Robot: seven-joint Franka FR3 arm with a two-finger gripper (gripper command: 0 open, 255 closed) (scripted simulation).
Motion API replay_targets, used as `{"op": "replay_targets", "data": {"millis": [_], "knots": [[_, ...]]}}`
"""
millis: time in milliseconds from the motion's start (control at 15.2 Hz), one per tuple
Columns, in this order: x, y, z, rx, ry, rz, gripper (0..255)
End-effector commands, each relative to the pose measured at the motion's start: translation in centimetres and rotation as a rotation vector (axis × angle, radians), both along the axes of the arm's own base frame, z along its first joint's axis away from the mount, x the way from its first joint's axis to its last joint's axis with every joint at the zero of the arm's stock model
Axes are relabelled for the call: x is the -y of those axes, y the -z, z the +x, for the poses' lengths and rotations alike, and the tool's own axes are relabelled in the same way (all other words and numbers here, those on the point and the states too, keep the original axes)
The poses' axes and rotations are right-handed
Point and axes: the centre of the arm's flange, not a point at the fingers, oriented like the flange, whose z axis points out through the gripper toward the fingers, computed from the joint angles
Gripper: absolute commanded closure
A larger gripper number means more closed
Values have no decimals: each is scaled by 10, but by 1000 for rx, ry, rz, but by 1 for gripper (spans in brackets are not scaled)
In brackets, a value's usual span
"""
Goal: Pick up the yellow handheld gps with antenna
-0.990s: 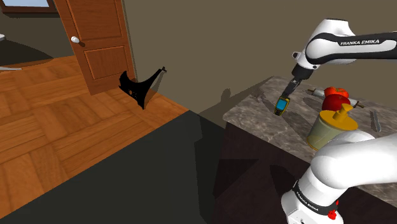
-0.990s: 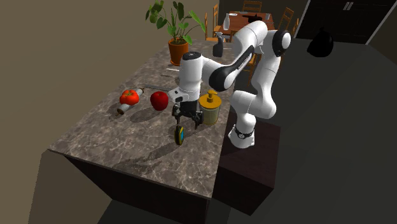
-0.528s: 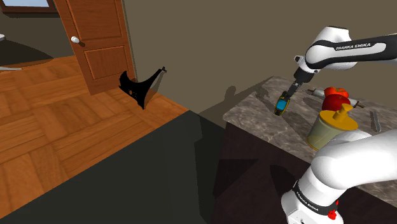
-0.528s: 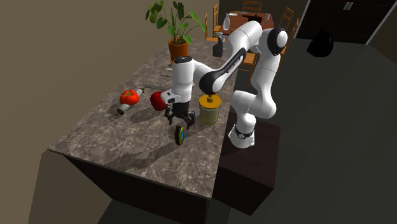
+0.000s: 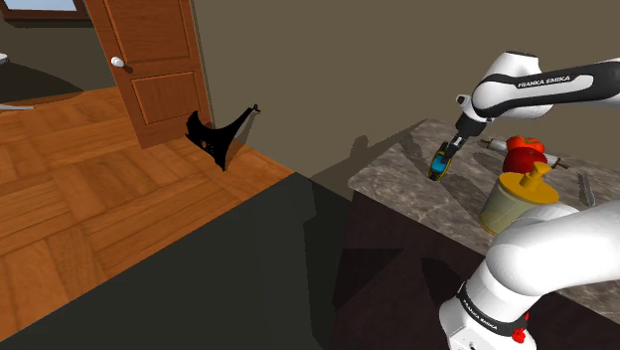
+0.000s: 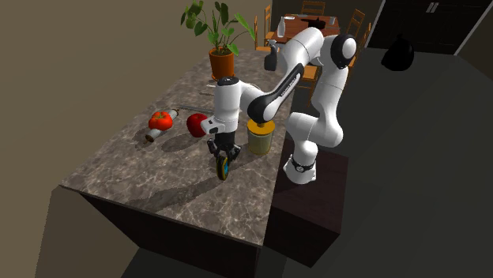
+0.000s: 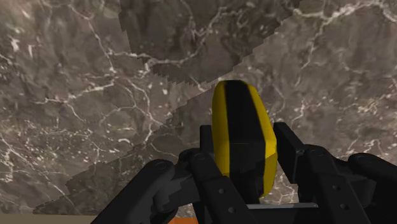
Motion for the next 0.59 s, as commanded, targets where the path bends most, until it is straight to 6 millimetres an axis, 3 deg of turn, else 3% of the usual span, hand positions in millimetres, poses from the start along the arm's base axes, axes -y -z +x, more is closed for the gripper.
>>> {"op": "replay_targets", "data": {"millis": [0,396,528], "knots": [[0,0,0,0,0,0,255],[0,1,0,0,0,0,255],[0,-10,0,0,0,0,255]]}}
